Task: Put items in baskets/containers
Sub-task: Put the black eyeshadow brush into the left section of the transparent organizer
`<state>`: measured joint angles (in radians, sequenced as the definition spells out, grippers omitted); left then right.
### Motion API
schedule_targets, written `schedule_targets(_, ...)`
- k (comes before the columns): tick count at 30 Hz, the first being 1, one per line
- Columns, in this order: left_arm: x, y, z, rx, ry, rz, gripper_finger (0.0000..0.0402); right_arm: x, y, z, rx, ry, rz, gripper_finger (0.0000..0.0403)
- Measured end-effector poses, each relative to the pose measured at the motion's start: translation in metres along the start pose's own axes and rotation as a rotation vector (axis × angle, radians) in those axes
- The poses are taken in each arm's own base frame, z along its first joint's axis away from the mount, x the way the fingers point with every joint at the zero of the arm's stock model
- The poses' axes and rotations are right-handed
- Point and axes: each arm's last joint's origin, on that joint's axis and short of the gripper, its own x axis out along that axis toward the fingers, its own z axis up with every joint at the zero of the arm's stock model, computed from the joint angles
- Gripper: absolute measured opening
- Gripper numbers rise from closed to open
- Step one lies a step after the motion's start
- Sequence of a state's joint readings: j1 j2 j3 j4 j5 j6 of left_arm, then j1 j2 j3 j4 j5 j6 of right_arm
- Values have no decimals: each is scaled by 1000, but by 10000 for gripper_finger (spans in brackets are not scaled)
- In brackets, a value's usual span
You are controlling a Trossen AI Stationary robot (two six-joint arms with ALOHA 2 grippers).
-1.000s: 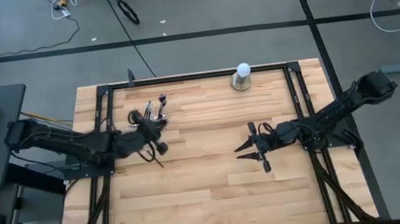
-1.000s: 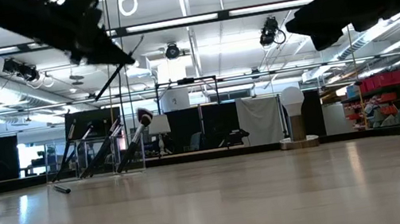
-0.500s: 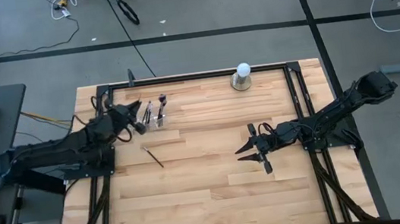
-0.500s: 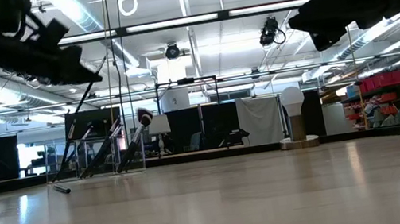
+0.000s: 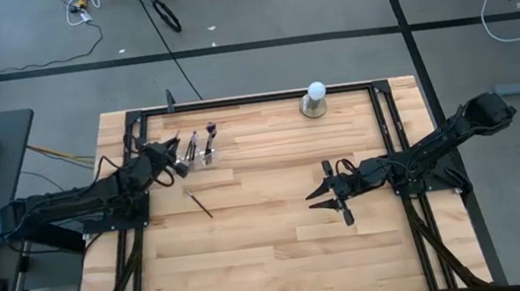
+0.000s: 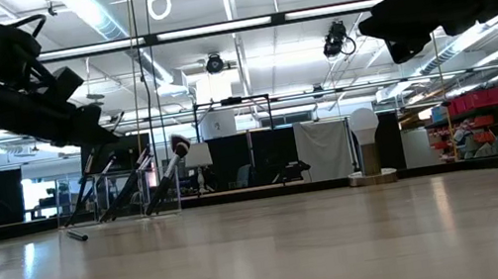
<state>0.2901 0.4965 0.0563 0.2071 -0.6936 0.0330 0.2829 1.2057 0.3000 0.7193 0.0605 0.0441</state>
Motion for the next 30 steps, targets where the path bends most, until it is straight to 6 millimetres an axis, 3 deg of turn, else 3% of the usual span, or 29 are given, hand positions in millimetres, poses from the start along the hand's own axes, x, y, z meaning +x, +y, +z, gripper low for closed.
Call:
schedule_targets(8, 0, 2, 1, -8, 2, 67, 117, 0, 0, 0, 1, 2, 0, 109)
schedule_targets(16, -3, 4, 21, -45, 89, 64, 187, 0, 0, 0, 0, 2, 0, 109)
schedule_targets(30, -6, 1, 25, -173, 145, -46, 183, 0, 1, 0, 3, 4, 22, 109)
